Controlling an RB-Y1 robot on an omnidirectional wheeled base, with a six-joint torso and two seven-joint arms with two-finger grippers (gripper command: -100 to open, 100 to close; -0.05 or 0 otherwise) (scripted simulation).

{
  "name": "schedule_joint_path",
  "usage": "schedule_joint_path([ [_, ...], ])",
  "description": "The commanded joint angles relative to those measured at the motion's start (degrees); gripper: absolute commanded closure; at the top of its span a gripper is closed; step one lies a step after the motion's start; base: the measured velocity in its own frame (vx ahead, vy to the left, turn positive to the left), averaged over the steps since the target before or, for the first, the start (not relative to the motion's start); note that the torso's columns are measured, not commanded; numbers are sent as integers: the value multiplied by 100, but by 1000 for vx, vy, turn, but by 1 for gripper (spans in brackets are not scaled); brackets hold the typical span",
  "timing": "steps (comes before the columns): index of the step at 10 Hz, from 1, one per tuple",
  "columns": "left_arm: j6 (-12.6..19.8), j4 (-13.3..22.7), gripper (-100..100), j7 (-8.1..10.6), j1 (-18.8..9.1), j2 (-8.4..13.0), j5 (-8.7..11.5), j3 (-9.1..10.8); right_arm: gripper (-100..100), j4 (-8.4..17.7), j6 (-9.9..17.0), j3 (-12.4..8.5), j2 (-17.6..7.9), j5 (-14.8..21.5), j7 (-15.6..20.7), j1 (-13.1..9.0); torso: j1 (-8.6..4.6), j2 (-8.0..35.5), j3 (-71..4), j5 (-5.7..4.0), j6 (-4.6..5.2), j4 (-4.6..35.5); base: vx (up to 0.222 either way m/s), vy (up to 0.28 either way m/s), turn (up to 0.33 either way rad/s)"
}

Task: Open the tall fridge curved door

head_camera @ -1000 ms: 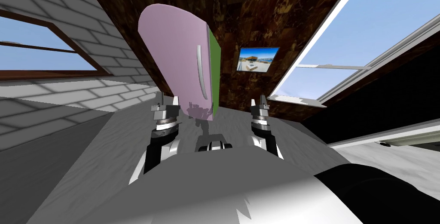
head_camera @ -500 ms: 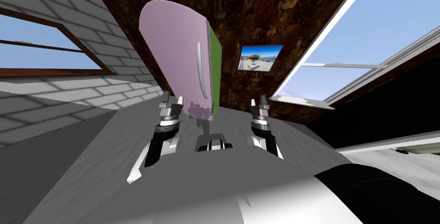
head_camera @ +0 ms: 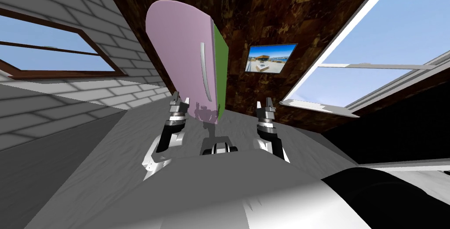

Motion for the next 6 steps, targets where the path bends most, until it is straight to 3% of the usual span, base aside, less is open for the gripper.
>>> schedule_joint_path([
  [1,363,427,-100,153,-502,60,130,211,0,0,0,0,0,0,0,0,0,6,3,0,0,2,57,-107,110],
  [2,363,427,-100,153,-588,60,130,211,0,0,0,0,0,0,0,0,5,12,7,1,1,4,46,-71,24],
  [6,789,1045,-100,340,-1302,90,295,491,0,0,0,0,0,0,0,-1,6,7,4,1,2,2,48,-90,85],
])
